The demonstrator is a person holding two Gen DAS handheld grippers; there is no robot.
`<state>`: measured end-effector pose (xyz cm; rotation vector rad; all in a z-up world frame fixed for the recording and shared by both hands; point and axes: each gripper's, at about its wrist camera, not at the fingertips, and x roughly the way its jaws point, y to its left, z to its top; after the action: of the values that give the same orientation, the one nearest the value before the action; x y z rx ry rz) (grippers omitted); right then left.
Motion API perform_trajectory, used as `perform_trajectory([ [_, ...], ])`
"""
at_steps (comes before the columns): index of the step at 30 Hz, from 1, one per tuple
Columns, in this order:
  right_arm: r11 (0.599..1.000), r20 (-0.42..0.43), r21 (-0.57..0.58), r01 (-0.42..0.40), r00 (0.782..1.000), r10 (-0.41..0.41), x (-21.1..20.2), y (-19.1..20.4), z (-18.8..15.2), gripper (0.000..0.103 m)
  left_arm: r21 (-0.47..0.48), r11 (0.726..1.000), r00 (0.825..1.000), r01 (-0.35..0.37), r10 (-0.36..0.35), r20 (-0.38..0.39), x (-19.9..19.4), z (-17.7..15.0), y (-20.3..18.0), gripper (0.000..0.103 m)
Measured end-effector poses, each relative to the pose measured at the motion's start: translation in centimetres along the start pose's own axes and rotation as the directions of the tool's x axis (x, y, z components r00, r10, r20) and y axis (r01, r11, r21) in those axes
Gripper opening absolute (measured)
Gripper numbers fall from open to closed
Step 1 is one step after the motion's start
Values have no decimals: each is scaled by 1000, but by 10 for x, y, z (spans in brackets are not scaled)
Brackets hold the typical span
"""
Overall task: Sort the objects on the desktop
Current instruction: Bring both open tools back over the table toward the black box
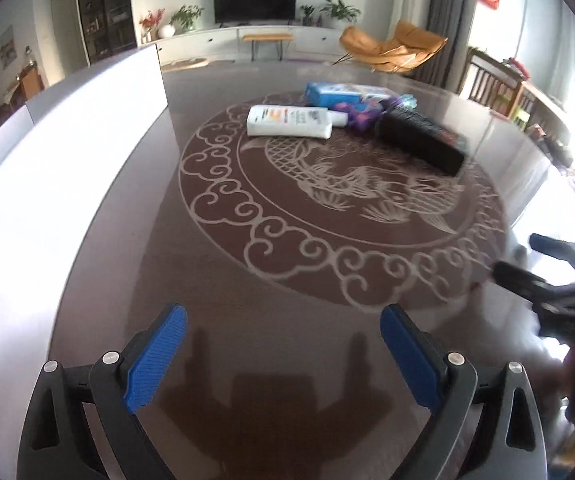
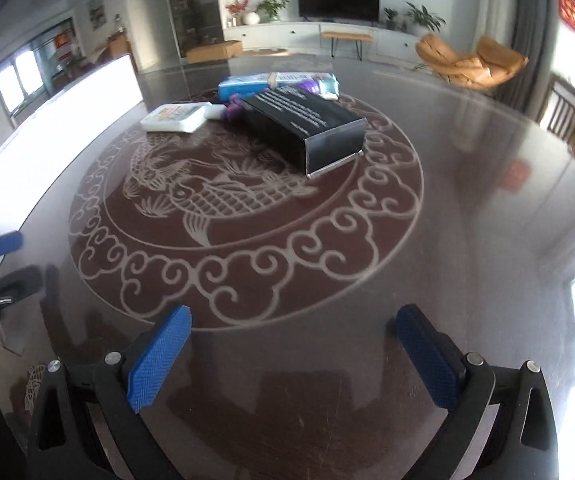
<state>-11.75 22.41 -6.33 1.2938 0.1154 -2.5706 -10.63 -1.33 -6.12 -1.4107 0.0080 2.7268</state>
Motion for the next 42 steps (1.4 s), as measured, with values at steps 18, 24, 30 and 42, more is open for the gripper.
perform_trajectory([
  [18, 999, -22, -32, 43, 999, -44, 9, 12, 3, 103, 11, 1000, 1000, -27, 27, 4, 17, 7, -3, 103],
  [24, 999, -23, -32, 43, 999, -44, 9, 12, 3, 103, 10, 1000, 1000, -28, 27, 4, 17, 7, -3, 103],
  [30, 999, -23, -32, 43, 999, -44, 9, 12, 3, 103, 10, 1000, 1000, -28, 28, 4, 17, 7, -3, 103],
  [42, 999, -23, -32, 43, 999, -44, 9, 12, 3, 103, 10, 1000, 1000, -28, 28, 4, 18, 7, -3, 103],
])
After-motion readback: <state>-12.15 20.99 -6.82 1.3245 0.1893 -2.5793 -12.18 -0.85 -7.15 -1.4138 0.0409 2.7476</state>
